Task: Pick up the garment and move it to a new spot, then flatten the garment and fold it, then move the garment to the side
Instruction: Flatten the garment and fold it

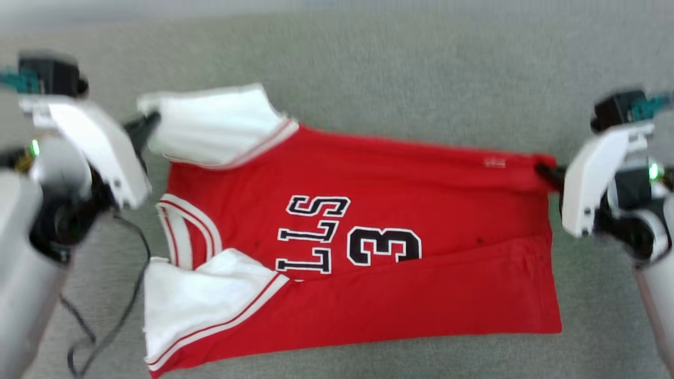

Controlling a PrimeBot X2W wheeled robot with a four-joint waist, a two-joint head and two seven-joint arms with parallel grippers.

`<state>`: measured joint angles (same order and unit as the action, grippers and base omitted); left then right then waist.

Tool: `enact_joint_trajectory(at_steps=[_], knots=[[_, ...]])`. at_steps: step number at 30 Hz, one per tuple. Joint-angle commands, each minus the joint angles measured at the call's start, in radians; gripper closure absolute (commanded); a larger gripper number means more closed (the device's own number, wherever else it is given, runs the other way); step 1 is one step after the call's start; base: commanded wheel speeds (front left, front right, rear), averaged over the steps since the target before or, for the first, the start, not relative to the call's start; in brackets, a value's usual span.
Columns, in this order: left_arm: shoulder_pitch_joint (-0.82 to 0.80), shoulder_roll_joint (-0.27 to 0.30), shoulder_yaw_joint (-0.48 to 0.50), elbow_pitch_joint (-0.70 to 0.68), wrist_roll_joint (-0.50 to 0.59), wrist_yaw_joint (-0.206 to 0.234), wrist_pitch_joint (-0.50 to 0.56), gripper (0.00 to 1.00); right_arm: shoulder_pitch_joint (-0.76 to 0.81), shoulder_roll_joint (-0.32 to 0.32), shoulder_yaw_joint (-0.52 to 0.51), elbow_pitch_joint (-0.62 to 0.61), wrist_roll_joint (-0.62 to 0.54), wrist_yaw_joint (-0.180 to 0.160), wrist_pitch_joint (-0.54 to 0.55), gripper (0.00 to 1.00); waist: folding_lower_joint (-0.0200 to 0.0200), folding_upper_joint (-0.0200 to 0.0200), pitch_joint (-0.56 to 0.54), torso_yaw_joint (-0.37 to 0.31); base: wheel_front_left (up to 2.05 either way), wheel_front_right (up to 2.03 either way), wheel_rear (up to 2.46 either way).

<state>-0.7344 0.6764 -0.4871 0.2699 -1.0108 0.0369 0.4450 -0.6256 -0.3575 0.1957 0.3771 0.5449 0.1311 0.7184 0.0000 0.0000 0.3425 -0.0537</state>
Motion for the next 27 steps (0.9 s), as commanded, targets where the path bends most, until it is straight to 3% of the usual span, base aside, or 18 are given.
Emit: enact_joint_trajectory(at_steps=[1, 7, 14, 15, 16, 17, 18, 20, 27], knots=[[0.073, 0.011, 0.012, -0.03, -0.012, 0.019, -0.026, 1.0, 0.056, -0.009, -0.02, -0.017, 0.005, -0.001, -0.007, 1.0, 0.0, 0.0, -0.089, 0.037, 0.0, 0.0, 0.0], [0.372, 0.018, 0.035, -0.172, -0.07, 0.107, -0.103, 1.0, 0.252, 0.014, -0.11, -0.048, 0.017, -0.001, -0.018, 1.0, 0.0, 0.0, -0.165, 0.069, 0.0, 0.0, 0.0], [0.626, 0.004, 0.04, -0.257, -0.132, 0.177, -0.15, 1.0, 0.383, 0.05, -0.183, -0.026, 0.003, -0.001, -0.068, 1.0, 0.0, 0.0, -0.198, 0.079, 0.0, 0.0, 0.0], [0.657, -0.004, 0.035, -0.27, -0.142, 0.181, -0.152, 1.0, 0.397, 0.058, -0.193, -0.024, 0.004, -0.001, -0.081, 0.88, 0.0, 0.0, -0.199, 0.079, 0.0, 0.0, 0.0], [0.684, -0.007, 0.031, -0.278, -0.151, 0.184, -0.153, 1.0, 0.411, 0.061, -0.202, -0.019, -0.002, -0.001, -0.093, 0.51, 0.0, 0.0, -0.201, 0.079, 0.0, 0.0, 0.0], [0.708, -0.009, 0.026, -0.283, -0.157, 0.188, -0.152, 1.0, 0.426, 0.064, -0.206, -0.013, -0.004, -0.001, -0.101, 0.0, 0.0, 0.0, -0.203, 0.079, 0.0, 0.0, 0.0], [0.726, -0.01, 0.024, -0.287, -0.158, 0.193, -0.159, 0.94, 0.438, 0.07, -0.212, -0.01, -0.004, -0.001, -0.115, 0.0, 0.0, 0.0, -0.207, 0.078, 0.0, 0.0, 0.0], [0.753, -0.017, 0.016, -0.288, -0.148, 0.2, -0.174, 0.0, 0.461, 0.076, -0.22, -0.004, -0.004, -0.001, -0.14, 0.0, 0.0, 0.0, -0.216, 0.077, 0.0, 0.0, 0.0], [0.774, -0.053, 0.028, -0.295, -0.086, 0.211, -0.304, 0.0, 0.543, 0.079, -0.247, -0.08, 0.014, -0.001, -0.2, 0.0, 0.0, 0.0, -0.276, 0.063, 0.0, 0.0, 0.0]])
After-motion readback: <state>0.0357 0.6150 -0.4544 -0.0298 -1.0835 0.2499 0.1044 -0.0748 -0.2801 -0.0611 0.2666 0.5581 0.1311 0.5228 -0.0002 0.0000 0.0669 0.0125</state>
